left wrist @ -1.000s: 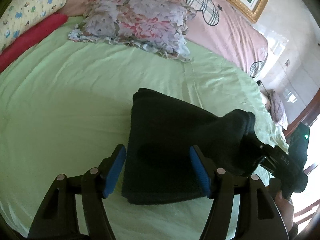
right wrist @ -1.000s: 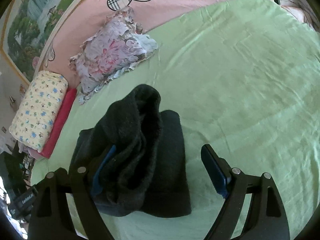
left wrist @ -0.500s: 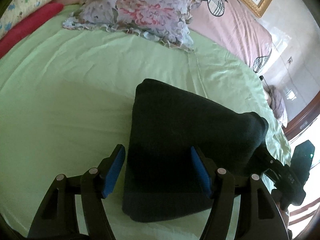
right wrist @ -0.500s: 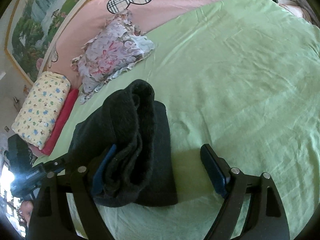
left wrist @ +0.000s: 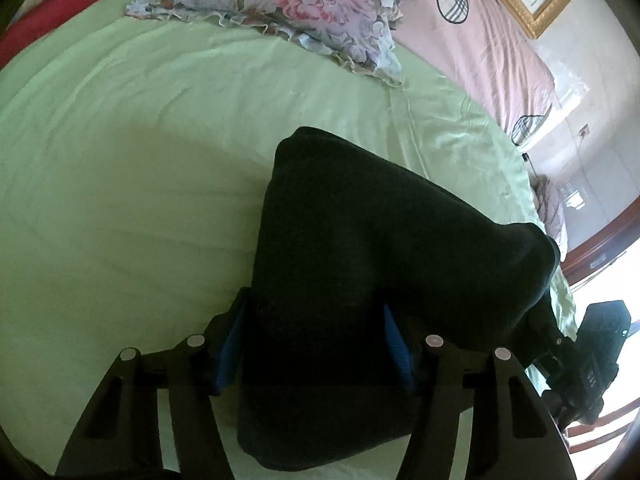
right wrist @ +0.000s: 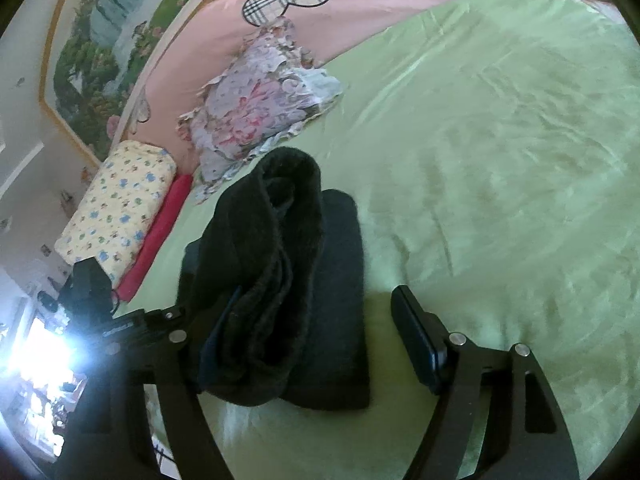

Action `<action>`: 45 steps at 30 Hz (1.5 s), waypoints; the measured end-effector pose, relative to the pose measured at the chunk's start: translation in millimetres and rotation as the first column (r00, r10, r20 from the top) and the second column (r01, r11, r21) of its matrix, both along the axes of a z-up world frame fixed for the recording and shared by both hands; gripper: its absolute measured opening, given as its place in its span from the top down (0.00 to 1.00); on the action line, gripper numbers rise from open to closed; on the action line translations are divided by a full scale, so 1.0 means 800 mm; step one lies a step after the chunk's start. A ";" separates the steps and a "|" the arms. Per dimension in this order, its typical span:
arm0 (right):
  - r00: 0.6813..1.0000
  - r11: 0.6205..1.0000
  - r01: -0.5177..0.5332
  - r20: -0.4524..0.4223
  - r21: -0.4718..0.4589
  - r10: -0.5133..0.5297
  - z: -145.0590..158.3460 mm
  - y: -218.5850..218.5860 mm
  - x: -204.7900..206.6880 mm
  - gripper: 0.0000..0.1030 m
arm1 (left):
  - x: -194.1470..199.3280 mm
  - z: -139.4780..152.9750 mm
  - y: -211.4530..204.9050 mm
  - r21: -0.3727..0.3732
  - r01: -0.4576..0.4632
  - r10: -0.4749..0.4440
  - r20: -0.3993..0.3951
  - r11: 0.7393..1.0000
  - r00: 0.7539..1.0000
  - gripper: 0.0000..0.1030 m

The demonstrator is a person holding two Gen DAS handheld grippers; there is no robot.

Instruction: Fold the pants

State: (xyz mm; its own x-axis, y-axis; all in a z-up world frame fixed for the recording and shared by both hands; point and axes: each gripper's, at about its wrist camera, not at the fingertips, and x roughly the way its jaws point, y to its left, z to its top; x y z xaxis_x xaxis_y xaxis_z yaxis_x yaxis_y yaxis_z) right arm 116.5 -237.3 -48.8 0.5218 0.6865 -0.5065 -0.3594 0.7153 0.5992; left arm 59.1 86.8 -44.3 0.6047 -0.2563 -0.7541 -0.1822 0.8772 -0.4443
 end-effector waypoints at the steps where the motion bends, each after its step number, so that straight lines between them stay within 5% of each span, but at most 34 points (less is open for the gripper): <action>1: 1.000 1.000 -0.007 0.002 0.004 0.007 -0.001 0.000 0.000 0.27 | 0.000 -0.002 0.003 -0.018 -0.002 0.002 0.000 1.000 1.000 0.43; 4: 0.999 0.999 -0.032 0.005 0.011 0.032 -0.002 0.004 0.001 0.27 | 0.001 -0.008 0.009 -0.069 -0.007 0.007 -0.001 0.998 1.000 0.47; 8: 0.999 0.999 -0.040 -0.005 0.023 0.040 -0.003 0.004 0.003 0.27 | -0.001 0.002 -0.007 0.002 0.010 -0.010 0.015 1.000 1.000 0.58; 14: 0.998 0.997 -0.049 -0.027 0.052 0.051 -0.002 0.006 0.000 0.44 | -0.009 0.020 -0.014 0.020 0.027 -0.028 0.038 0.999 0.999 0.70; 34: 0.991 0.985 -0.136 0.023 0.104 0.134 0.041 0.053 -0.013 0.51 | -0.079 0.102 0.012 0.198 -0.084 0.055 0.144 0.977 0.988 0.71; 45: 0.980 0.974 -0.199 0.041 0.105 0.196 0.057 0.110 0.013 0.51 | -0.079 0.114 0.058 0.219 -0.162 0.129 0.157 0.962 0.979 0.71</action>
State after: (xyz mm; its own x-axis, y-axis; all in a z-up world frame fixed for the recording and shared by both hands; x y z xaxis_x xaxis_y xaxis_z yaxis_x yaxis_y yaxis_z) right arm 126.9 -149.5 -3.4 0.3844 0.8271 -0.4100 -0.5058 0.5602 0.6560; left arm -3.7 133.2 46.7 0.7261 0.0120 -0.6875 -0.2660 0.9269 -0.2647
